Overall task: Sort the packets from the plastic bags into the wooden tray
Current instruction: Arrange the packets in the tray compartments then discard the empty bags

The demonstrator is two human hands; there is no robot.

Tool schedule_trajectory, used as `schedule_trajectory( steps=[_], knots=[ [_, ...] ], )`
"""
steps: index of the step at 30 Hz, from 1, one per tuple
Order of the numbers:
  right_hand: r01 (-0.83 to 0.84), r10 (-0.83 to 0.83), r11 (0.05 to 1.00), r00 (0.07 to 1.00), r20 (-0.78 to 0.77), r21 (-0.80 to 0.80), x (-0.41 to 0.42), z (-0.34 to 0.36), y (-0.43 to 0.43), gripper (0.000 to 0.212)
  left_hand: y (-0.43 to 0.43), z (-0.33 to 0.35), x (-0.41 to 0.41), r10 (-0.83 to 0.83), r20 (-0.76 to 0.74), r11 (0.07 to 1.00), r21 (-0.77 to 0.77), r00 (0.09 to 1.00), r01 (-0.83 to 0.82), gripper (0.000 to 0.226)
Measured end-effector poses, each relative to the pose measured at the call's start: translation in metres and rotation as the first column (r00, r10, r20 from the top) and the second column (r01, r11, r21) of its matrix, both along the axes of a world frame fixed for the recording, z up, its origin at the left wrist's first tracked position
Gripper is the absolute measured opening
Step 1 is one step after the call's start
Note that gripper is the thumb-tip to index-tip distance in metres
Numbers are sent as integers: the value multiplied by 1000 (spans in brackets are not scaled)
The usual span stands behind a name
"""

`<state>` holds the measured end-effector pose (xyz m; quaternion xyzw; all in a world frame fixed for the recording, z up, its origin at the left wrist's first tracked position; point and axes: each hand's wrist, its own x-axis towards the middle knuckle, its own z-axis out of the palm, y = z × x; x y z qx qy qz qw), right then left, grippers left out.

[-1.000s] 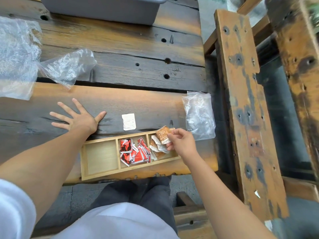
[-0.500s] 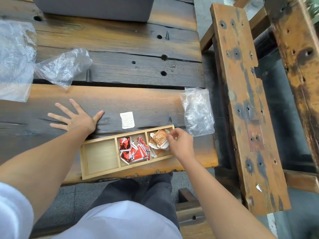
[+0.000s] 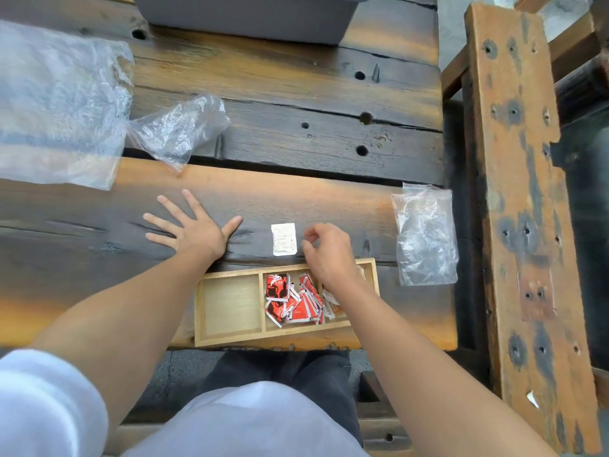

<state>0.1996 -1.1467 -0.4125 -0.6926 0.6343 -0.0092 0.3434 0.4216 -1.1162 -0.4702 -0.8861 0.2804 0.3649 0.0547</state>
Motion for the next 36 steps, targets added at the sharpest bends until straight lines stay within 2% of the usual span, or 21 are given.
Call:
schedule_trajectory(
  steps=[8, 14, 20, 25, 36],
  knots=[
    [-274, 285, 958, 940, -188, 80, 33, -26, -13, 55, -1, -8, 3, -1, 7, 1000, -13, 1000, 2, 123],
    [-307, 314, 949, 919, -239, 64, 39, -30, -19, 55, -2, -10, 4, 0, 22, 1000, -2, 1000, 0, 123],
    [-213, 222, 974, 962, -158, 70, 33, -26, -21, 26, -2, -10, 4, -6, 26, 1000, -3, 1000, 6, 123],
    [-66, 67, 996, 998, -19, 51, 14, -11, -25, 22, -1, -8, 4, -11, 22, 1000, -3, 1000, 11, 123],
    [135, -124, 982, 989, 84, -131, -66, 38, 18, 16, 2, 4, -2, -29, -10, 999, 22, 1000, 30, 124]
  ],
)
